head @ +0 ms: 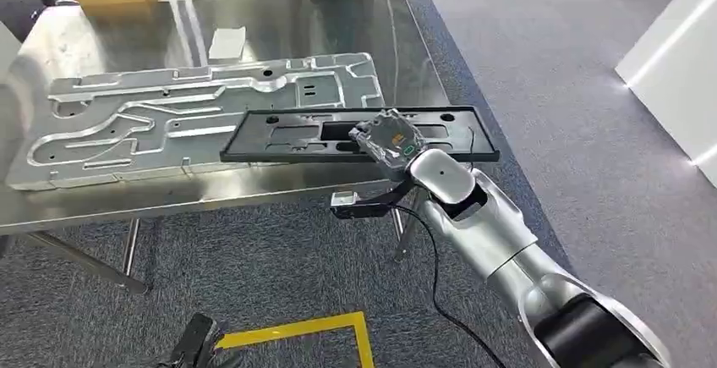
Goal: Take the parts from the cabinet and place them on the table.
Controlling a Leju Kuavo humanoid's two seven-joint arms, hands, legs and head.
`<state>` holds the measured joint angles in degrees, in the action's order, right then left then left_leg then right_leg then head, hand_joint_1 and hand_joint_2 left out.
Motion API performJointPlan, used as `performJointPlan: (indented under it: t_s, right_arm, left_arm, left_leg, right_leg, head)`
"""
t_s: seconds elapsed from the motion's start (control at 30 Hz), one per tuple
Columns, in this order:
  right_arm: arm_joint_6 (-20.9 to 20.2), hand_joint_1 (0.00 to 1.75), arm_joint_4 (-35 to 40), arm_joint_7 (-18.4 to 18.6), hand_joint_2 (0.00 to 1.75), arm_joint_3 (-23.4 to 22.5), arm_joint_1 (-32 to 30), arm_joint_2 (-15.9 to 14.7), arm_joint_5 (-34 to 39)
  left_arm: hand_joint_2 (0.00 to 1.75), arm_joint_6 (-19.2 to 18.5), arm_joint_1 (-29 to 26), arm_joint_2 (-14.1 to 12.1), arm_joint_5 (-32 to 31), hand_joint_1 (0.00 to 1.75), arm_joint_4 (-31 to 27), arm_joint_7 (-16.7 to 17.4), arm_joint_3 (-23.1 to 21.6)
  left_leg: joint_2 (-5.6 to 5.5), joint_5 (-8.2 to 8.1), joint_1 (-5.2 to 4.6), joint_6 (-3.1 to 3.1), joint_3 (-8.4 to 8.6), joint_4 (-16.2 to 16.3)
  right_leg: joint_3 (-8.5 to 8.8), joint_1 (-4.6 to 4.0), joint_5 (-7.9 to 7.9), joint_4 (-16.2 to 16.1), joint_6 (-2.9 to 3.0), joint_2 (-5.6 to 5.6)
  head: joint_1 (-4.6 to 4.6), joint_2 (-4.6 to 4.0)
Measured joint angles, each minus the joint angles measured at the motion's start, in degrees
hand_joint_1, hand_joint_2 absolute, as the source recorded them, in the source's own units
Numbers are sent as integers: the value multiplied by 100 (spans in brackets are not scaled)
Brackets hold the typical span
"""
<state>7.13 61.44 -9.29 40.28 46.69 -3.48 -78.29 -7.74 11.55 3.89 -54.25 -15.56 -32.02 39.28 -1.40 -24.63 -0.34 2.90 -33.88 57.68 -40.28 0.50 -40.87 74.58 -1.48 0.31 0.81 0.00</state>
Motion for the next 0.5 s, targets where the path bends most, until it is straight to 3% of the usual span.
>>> performJointPlan:
  t_s: [0.03, 0.07, 0.1, 0.13, 0.17, 0.2, 0.23, 0.27, 0.3, 0.37, 0.43, 0.47, 0.5]
  right_arm:
    - [0, 175, -24, -17, 175, 50, 24, 13, 0]
    - [0, 175, -46, -35, 175, 92, 44, 28, 0]
    - [0, 175, -66, -48, 175, 138, 65, 37, 0]
    - [-7, 175, -92, -52, 175, 186, 72, 37, 0]
    - [-15, 175, -127, -52, 175, 236, 64, 37, 2]
    - [-35, 175, -140, -63, 175, 292, 81, 59, -4]
    - [-31, 175, -126, -70, 175, 334, 105, 90, -2]
    - [-26, 175, -122, -63, 175, 339, 145, 85, 2]
    - [-26, 175, -120, -57, 175, 341, 177, 94, 2]
    - [-33, 175, -127, -50, 175, 354, 209, 105, 7]
    - [-46, 175, -168, -48, 175, 413, 185, 98, 24]
    - [-50, 175, -195, -50, 175, 433, 156, 87, 33]
    - [-50, 175, -218, -52, 175, 448, 126, 83, 46]
  left_arm:
    - [175, -2, -10, 7, 2, 0, 0, 0, -24]
    - [175, -11, -18, 11, 2, 0, 0, 2, -37]
    - [175, -2, -25, 22, 4, 0, 0, 2, -50]
    - [175, 29, -42, 44, 13, 0, 7, 22, -57]
    - [175, 70, -59, 92, 24, 0, 35, 50, -63]
    - [175, 116, -38, 88, 50, 0, 33, 64, -63]
    - [175, 122, -34, 83, 59, 0, 31, 77, -67]
    - [175, 122, -16, 85, 68, 0, 28, 83, -78]
    - [175, 136, 0, 76, 81, 0, 26, 79, -83]
    - [175, 188, 14, 66, 136, 0, 24, 96, -87]
    - [175, 262, 7, 52, 243, 0, 24, 107, -85]
    - [175, 273, -3, 50, 287, 0, 24, 116, -81]
    - [175, 286, -7, 44, 326, 0, 24, 120, -74]
  left_leg:
    - [-13, -110, -1, -4, 144, -3]
    - [-20, -188, -9, -6, 277, -4]
    - [-22, -290, -20, -12, 407, -4]
    - [-22, -389, -15, -18, 473, -13]
    - [-32, -477, -35, -73, 557, 46]
    - [-65, -511, 3, -137, 541, -40]
    - [-72, -522, 31, -167, 588, -66]
    - [-58, -480, 25, -199, 601, -17]
    - [-59, -460, -18, -226, 609, 11]
    - [19, -443, -19, -226, 372, 523]
    - [29, -823, 25, -275, -62, 1253]
    - [32, -1056, 37, -302, -237, 1468]
    - [36, -1150, 57, -341, -363, 1530]
  right_leg:
    - [-93, -41, -96, -230, 33, 0]
    - [-129, -78, 51, -558, 90, 1]
    - [-143, -129, 589, -1004, 174, 3]
    - [-164, -202, 1615, -1485, 306, 14]
    - [-176, -262, 2464, -1743, 364, 115]
    - [-119, -244, 2342, -1702, 396, 116]
    - [-114, -268, 2316, -1713, 436, 100]
    - [-81, -291, 2257, -1772, 500, 92]
    - [28, -236, 2227, -1834, 534, 66]
    - [242, -193, 2180, -1980, 567, 68]
    - [416, -170, 2056, -2017, 544, 68]
    - [483, -154, 1993, -2015, 517, 68]
    - [539, -141, 1937, -2006, 497, 69]
  head:
    - [4, 0]
    - [2, 0]
    - [13, 0]
    - [13, 0]
    - [-27, 0]
    - [10, 0]
    - [26, 2]
    - [31, 0]
    - [35, 0]
    - [-2, 0]
    - [-4, 0]
    - [-9, 0]
    - [-6, 0]
